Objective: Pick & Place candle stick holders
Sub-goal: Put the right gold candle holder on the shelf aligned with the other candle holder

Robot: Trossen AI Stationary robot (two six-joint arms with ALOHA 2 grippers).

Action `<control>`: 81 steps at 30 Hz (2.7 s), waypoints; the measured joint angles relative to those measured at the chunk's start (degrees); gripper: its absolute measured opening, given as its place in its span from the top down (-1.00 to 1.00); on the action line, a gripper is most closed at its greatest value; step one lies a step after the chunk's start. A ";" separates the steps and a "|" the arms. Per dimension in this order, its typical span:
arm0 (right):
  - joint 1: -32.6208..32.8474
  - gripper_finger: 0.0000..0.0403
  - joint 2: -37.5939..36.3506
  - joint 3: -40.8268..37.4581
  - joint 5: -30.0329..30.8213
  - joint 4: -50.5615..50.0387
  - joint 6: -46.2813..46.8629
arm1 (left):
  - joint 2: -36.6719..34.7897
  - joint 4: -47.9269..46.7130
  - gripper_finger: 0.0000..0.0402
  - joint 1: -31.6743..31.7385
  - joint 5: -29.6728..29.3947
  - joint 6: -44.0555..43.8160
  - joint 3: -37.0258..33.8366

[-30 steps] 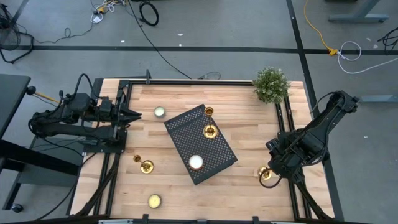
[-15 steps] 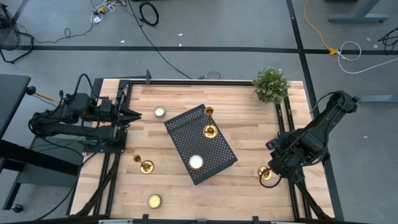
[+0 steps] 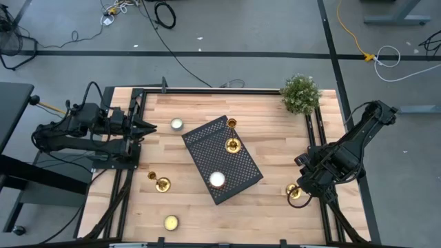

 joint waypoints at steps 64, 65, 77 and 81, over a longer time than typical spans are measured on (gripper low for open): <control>-20.00 0.35 13.83 41.54 -0.89 -16.11 -13.99 | 0.00 0.01 0.77 0.02 0.00 0.00 0.00; -20.37 0.35 14.04 42.01 -0.92 -16.06 -14.18 | 0.01 0.01 0.77 0.01 0.00 0.00 0.00; -22.88 0.30 15.17 44.02 -0.73 -15.63 -16.96 | 0.00 0.01 0.77 0.02 0.00 0.00 0.00; -23.47 0.35 15.17 44.02 -0.15 -14.48 -17.35 | 0.01 0.00 0.77 0.02 0.00 0.00 0.00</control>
